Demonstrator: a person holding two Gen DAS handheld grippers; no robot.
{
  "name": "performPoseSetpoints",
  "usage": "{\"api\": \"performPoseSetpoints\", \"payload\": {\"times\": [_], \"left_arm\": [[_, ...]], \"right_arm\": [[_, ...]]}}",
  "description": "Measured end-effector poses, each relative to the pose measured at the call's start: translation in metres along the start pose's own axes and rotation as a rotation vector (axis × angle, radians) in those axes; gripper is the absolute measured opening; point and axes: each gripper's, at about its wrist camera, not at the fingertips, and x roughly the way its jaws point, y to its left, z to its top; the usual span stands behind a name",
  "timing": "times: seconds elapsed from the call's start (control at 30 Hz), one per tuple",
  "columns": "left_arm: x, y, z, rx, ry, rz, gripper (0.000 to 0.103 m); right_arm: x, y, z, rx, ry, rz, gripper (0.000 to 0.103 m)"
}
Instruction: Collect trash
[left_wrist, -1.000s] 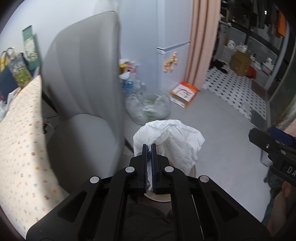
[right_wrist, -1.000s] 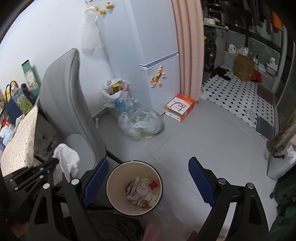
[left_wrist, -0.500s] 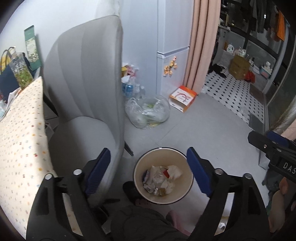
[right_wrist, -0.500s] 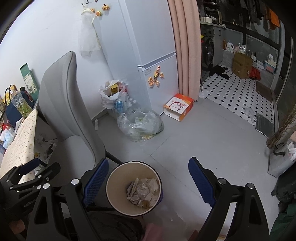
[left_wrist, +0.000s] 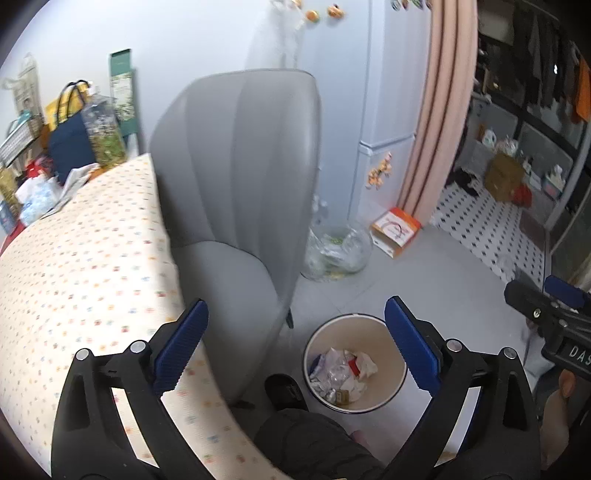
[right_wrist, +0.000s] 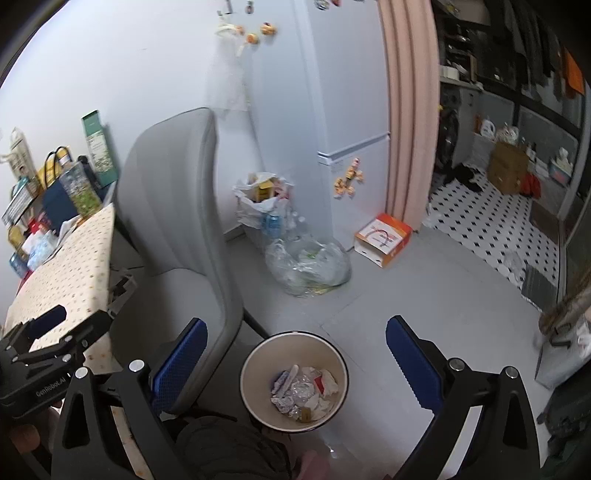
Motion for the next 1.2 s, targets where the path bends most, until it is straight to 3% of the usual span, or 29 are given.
{"api": "performPoseSetpoints", "payload": {"times": [0.53, 1.2], "left_arm": [[-0.082, 0.077, -0.013, -0.123, -0.125, 0.052, 0.097], [-0.174, 0.139, -0.050, -0.223, -0.233, 0.167, 0.097]], "right_arm": [[-0.069, 0.092, -0.003, -0.163, -0.081, 0.071, 0.095], [-0.146, 0.159, -0.031, -0.251, -0.145, 0.151, 0.095]]}}
